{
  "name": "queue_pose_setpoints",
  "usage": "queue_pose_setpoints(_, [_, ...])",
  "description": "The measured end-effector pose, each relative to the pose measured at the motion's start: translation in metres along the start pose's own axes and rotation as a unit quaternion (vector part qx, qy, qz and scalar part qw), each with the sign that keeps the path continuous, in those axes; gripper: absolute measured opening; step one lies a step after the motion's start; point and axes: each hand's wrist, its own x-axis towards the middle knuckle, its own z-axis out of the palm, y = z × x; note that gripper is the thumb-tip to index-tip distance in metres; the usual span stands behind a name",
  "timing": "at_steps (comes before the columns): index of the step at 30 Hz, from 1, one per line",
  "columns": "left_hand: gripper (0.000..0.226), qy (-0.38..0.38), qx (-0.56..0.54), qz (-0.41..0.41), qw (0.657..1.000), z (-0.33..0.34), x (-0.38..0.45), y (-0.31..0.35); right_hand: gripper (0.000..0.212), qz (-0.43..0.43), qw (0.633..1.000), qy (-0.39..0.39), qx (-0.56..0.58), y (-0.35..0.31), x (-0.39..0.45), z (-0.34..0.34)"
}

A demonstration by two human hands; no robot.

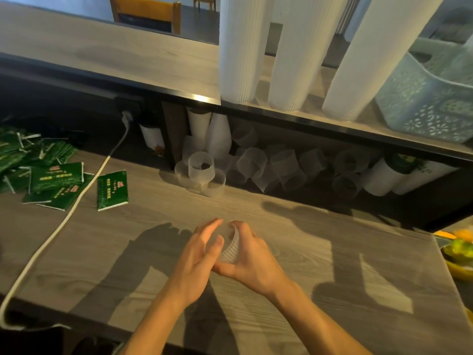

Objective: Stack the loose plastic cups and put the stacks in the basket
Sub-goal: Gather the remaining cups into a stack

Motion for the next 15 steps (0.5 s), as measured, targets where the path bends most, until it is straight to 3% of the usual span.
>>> queue_pose_setpoints(2, [0.070,0.055,-0.011,-0.015,0.998,-0.006,0.019,-0.001,0.094,0.011,1.000,0.005,0.009,0.002,0.006,-0.003])
queue_pose_setpoints(5, [0.062,0.144,0.063,-0.011,0.988,-0.022,0.062,-0.008,0.097,0.033,0.999,0.025,0.021,0.008,0.017,-0.010])
queue_pose_setpoints(10, [0.082,0.200,0.218,-0.019,0.955,-0.042,0.144,-0.011,0.100,0.087,0.995,0.046,0.031,0.017,0.033,-0.014])
queue_pose_setpoints(15, [0.104,0.206,0.346,-0.111,0.909,-0.045,0.201,-0.029,0.097,0.110,0.991,0.069,0.043,0.019,0.039,-0.015])
